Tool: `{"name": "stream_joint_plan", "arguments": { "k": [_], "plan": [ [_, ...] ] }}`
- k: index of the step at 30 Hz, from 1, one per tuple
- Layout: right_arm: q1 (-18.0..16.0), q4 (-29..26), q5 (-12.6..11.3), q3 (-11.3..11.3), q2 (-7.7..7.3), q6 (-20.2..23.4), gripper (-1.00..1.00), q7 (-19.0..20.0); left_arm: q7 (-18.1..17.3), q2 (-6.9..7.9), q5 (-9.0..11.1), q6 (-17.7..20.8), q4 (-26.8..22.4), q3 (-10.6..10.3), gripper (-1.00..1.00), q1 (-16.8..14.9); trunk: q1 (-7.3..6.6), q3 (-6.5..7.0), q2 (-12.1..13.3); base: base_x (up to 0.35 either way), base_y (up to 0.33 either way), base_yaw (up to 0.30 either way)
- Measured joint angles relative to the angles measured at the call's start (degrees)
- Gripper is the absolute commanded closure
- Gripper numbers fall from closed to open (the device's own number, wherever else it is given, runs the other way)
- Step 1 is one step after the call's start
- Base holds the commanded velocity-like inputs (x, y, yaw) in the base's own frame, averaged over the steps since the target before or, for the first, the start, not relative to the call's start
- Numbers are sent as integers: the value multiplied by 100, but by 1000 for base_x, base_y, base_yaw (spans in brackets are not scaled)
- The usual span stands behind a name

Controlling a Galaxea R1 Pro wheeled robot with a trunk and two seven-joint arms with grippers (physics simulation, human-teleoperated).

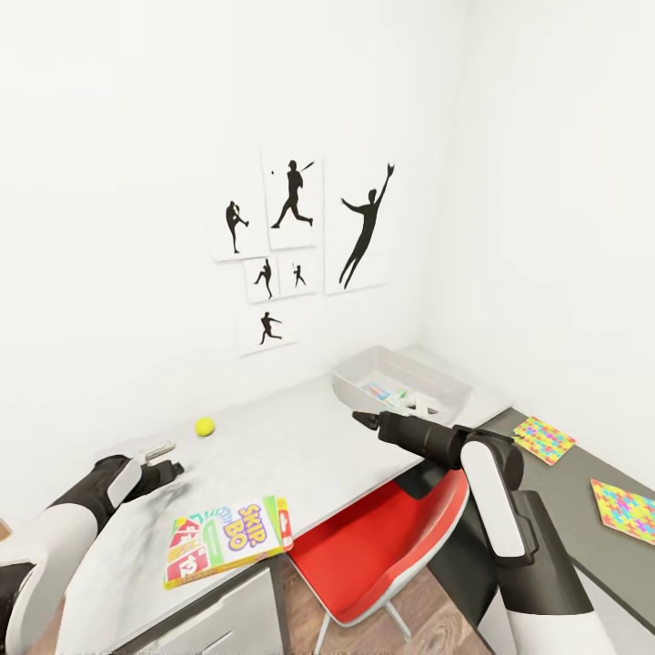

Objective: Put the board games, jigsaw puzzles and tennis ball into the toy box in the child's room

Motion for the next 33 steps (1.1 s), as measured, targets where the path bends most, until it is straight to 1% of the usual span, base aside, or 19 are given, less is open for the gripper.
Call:
{"name": "stream_joint_plan", "arguments": {
  "k": [2, 7, 19, 29, 33],
  "plan": [
    [1, 0, -1, 3, 4, 0, -100, 0, -7, -5, -1, -1, 2, -61, -100, 0, 0, -17, 0, 0, 0, 100],
    [1, 3, 1, 13, 8, 0, -100, -1, -12, -6, 6, -2, 3, -114, -100, 2, 0, -60, 0, 0, 0, 96],
    [-3, 7, -1, 37, 9, 0, -100, -3, -14, -16, 14, -45, 4, -126, -100, 8, 0, -163, 0, 0, 0, 75],
    [-3, 9, -1, 57, 20, -8, -100, -8, -15, -26, 15, -74, 0, -121, -100, 8, 0, -206, -1, 0, 0, 4],
    [1, 8, -2, 56, 24, -9, -100, -4, -27, -29, 15, -163, -3, -124, -100, 10, 0, -226, -1, 0, 0, -72]
  ]
}}
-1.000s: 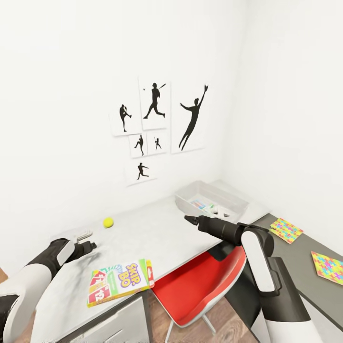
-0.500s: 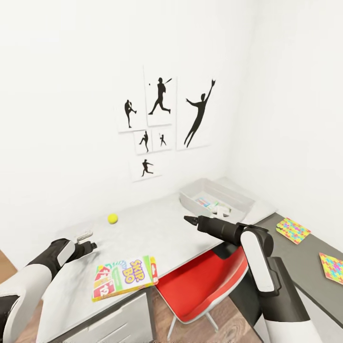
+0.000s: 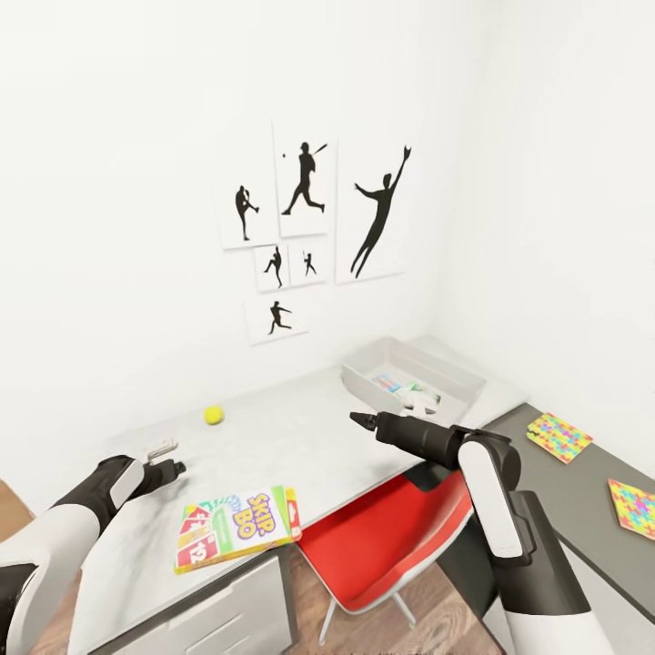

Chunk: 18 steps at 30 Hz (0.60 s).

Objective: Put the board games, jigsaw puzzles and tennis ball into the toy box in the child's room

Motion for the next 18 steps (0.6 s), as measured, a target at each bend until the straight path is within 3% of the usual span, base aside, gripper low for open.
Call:
{"name": "stream_joint_plan", "arguments": {
  "k": [10, 18],
  "plan": [
    [-2, 0, 1, 9, 1, 0, -100, -4, -222, -2, 27, -65, -3, -40, -100, 7, 0, -72, 0, 0, 0, -123],
    [-2, 1, 2, 13, 4, 0, -100, -4, -287, -4, 32, -62, 1, -340, -100, 8, 1, -94, -1, -10, 0, -36]
  ]
}}
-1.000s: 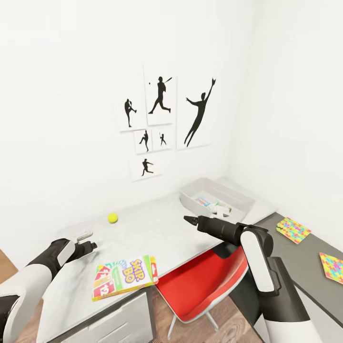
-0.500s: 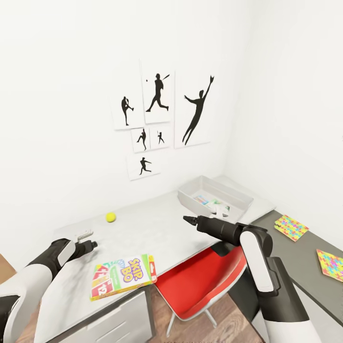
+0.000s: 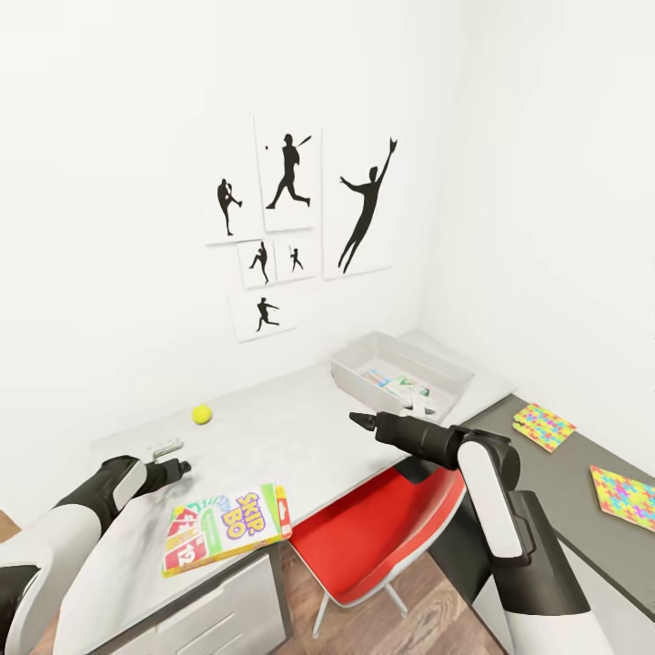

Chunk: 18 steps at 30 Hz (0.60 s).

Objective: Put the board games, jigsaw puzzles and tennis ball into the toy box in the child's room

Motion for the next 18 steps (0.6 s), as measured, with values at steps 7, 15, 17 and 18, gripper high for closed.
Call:
{"name": "stream_joint_plan", "arguments": {
  "k": [7, 15, 17, 18],
  "plan": [
    [2, 0, 0, 0, 9, 4, -100, 0, -60, -1, 8, 6, 1, -67, -100, 0, 0, -34, 1, -27, 0, -4],
    [-1, 0, 0, 3, 18, 8, -100, 0, -146, -1, 12, 4, 0, -83, -100, 1, -1, -105, 1, -4, 0, -1],
    [0, 0, 0, 2, 21, 8, -100, 0, -151, -1, 12, 4, 0, -83, -100, 1, -1, -124, 1, 0, -3, 0],
    [0, 0, 0, 1, 21, 8, -100, 0, -153, -1, 10, 4, 0, -84, -100, 1, -1, -133, 0, 0, -16, 0]
  ]
}}
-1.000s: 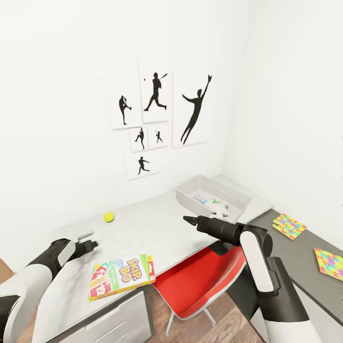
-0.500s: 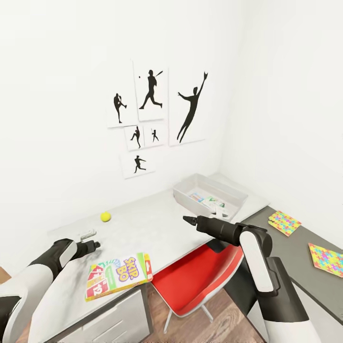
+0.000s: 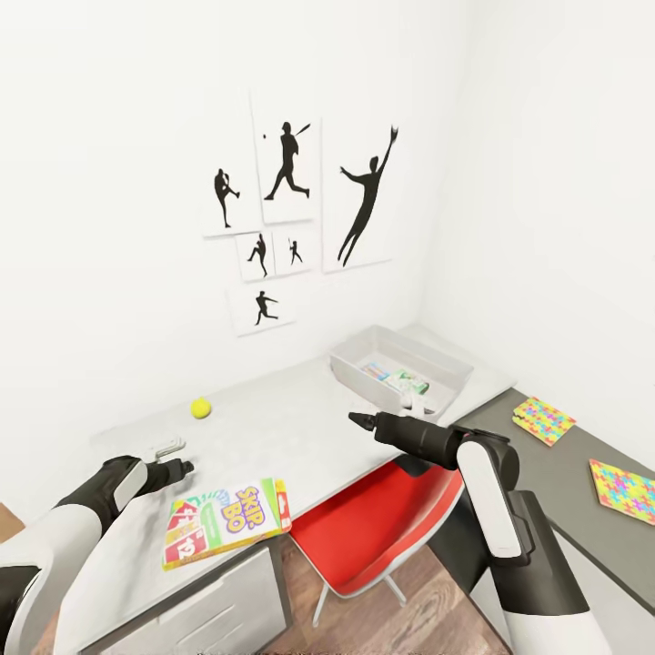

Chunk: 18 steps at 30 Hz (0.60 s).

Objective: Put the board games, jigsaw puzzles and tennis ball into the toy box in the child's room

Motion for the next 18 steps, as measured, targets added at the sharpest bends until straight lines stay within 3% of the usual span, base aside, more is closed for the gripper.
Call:
{"name": "stream_joint_plan", "arguments": {
  "k": [18],
  "plan": [
    [1, 0, 0, 7, 13, -1, -100, 0, -12, 0, 2, 8, 0, 0, -100, 0, 0, -169, 0, 0, -25, 0]
  ]
}}
